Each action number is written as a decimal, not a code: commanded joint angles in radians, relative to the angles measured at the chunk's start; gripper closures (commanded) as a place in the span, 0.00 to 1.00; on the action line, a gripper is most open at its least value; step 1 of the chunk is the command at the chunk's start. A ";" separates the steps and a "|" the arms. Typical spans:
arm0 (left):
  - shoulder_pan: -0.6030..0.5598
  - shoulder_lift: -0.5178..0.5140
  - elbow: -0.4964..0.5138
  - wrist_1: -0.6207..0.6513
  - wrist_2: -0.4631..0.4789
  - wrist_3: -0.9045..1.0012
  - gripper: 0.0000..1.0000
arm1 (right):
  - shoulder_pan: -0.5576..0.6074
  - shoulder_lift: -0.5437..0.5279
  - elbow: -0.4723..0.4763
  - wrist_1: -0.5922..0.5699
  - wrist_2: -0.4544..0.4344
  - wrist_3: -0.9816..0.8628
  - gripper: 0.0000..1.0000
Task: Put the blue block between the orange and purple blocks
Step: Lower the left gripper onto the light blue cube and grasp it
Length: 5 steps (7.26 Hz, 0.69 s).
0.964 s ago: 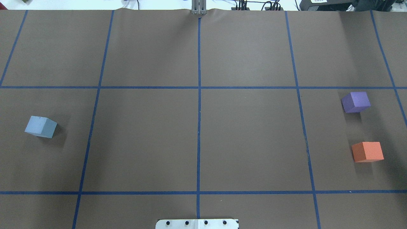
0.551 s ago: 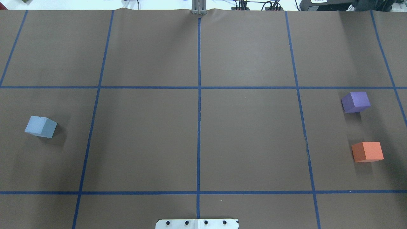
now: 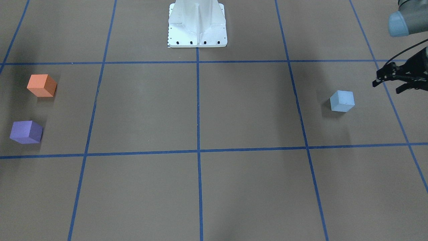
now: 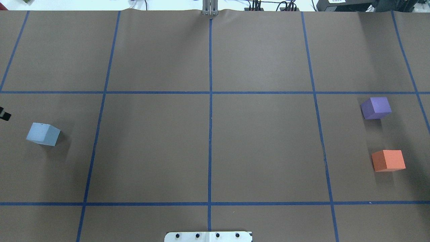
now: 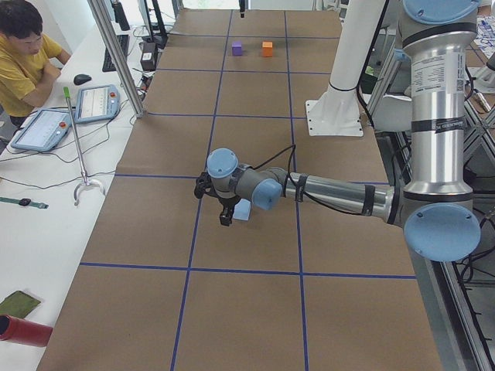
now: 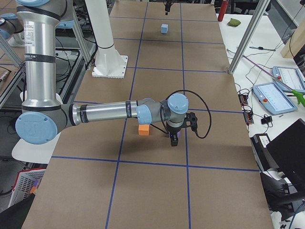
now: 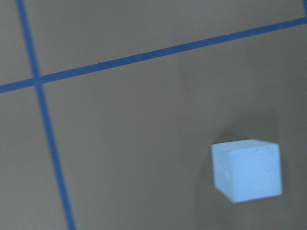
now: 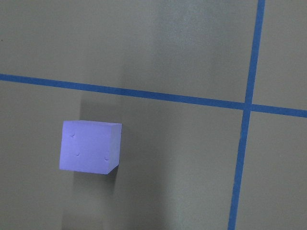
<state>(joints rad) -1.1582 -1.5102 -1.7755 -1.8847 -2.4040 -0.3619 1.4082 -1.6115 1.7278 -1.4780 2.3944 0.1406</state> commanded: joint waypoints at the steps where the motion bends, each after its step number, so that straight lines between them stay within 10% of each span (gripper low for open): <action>1: 0.182 -0.056 -0.002 -0.025 0.170 -0.123 0.00 | -0.003 -0.002 0.001 0.002 0.002 -0.001 0.00; 5: 0.244 -0.061 0.050 -0.027 0.209 -0.218 0.00 | -0.017 -0.002 -0.001 0.001 0.002 -0.001 0.00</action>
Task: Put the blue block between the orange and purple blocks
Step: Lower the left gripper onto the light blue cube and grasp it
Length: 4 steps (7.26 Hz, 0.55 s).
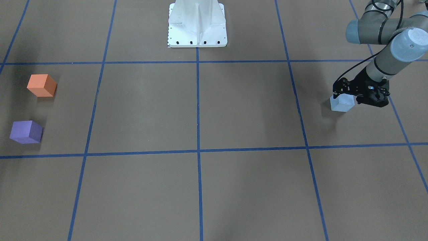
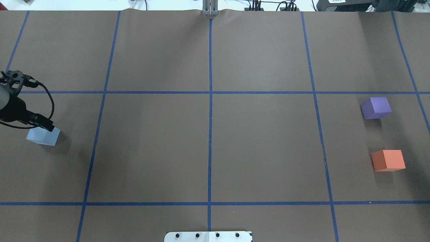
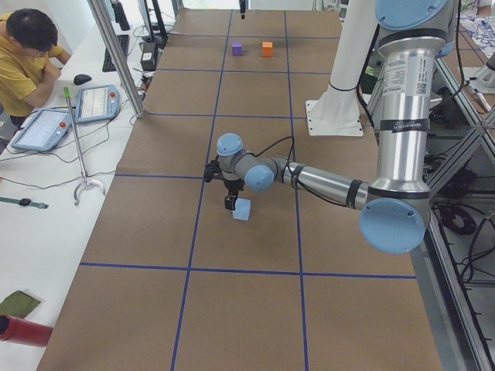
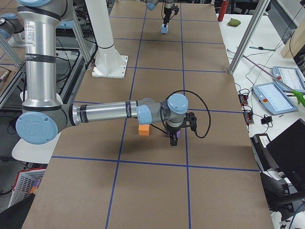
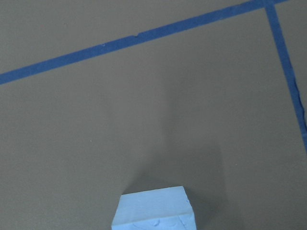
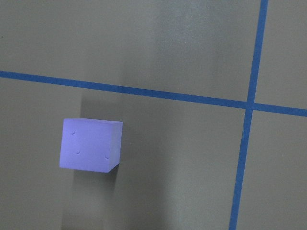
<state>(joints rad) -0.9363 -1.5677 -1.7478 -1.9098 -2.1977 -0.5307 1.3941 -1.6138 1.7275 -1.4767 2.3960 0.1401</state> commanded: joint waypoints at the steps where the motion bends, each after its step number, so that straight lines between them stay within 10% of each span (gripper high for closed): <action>1: 0.022 -0.003 0.022 0.001 -0.007 -0.052 0.00 | -0.004 0.000 0.001 0.001 0.002 -0.001 0.00; 4: 0.024 -0.005 0.074 0.006 -0.007 -0.055 0.00 | -0.017 0.000 0.003 0.001 0.002 -0.001 0.00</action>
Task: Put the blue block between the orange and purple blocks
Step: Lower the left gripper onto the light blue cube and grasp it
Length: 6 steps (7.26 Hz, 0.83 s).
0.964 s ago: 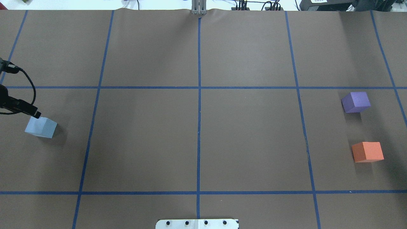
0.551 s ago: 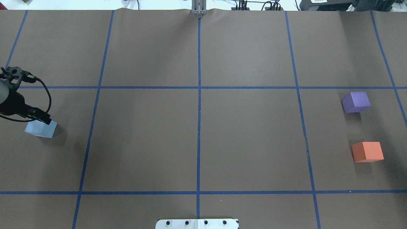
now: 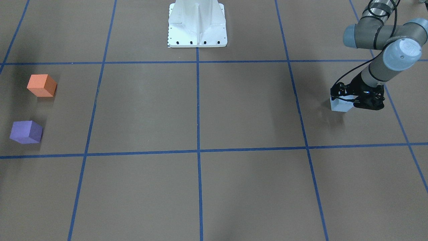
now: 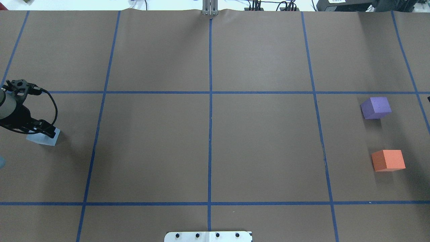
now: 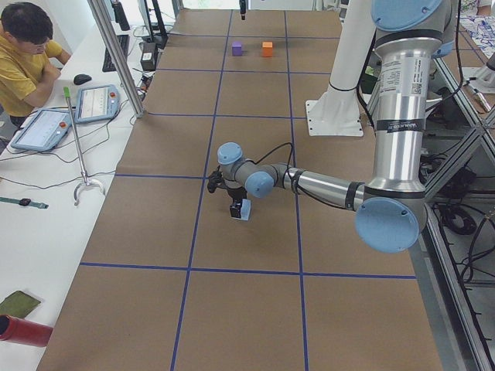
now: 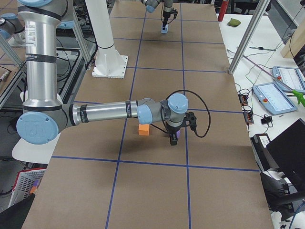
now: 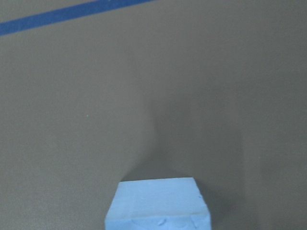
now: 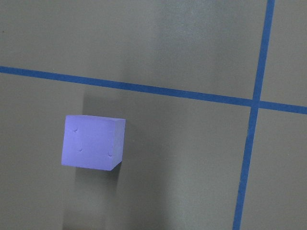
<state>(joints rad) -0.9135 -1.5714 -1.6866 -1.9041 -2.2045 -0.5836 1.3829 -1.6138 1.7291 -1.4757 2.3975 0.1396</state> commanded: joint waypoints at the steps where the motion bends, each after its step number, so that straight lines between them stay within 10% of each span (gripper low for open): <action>1: 0.001 -0.001 0.015 0.002 -0.001 -0.002 0.00 | -0.007 0.000 0.001 0.000 0.000 0.000 0.00; 4: 0.001 -0.001 0.019 0.002 -0.003 -0.012 0.07 | -0.010 0.000 0.001 0.000 0.000 0.000 0.00; 6: 0.004 -0.007 0.013 -0.004 -0.067 -0.213 0.99 | -0.016 0.000 0.001 0.000 0.000 0.000 0.00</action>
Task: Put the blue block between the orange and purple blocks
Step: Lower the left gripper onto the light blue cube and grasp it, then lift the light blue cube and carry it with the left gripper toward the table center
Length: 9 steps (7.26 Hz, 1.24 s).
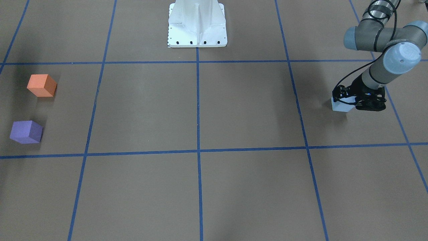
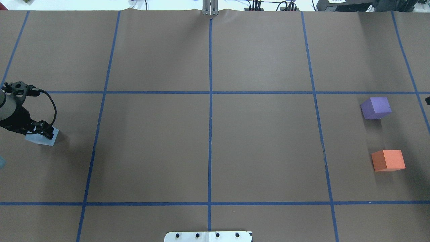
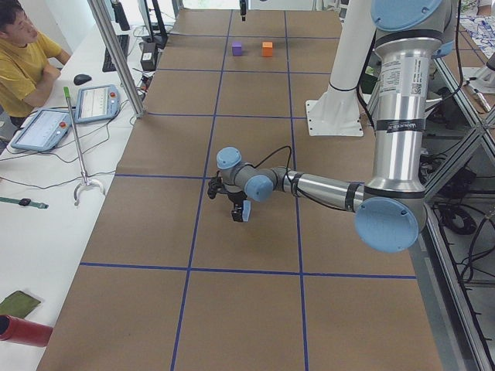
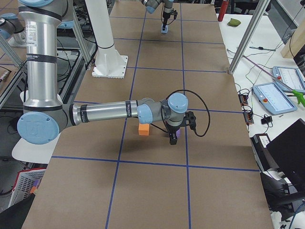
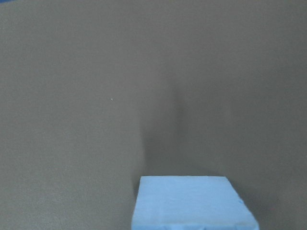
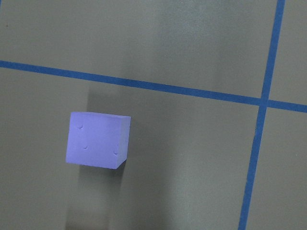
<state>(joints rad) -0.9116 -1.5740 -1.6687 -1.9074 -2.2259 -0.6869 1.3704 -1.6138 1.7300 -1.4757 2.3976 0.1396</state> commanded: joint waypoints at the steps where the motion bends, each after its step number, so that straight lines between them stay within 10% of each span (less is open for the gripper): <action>1: 0.002 -0.042 -0.003 0.005 -0.090 -0.115 1.00 | -0.007 0.000 0.000 0.000 0.000 0.002 0.00; 6: 0.151 -0.470 -0.017 0.043 -0.081 -0.499 1.00 | -0.040 -0.014 -0.004 0.107 0.000 0.031 0.00; 9: 0.308 -0.899 0.293 0.093 0.134 -0.634 1.00 | -0.042 -0.014 -0.003 0.107 0.002 0.031 0.00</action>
<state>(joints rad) -0.6657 -2.3000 -1.5146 -1.8304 -2.1713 -1.2782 1.3283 -1.6276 1.7276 -1.3686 2.3986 0.1698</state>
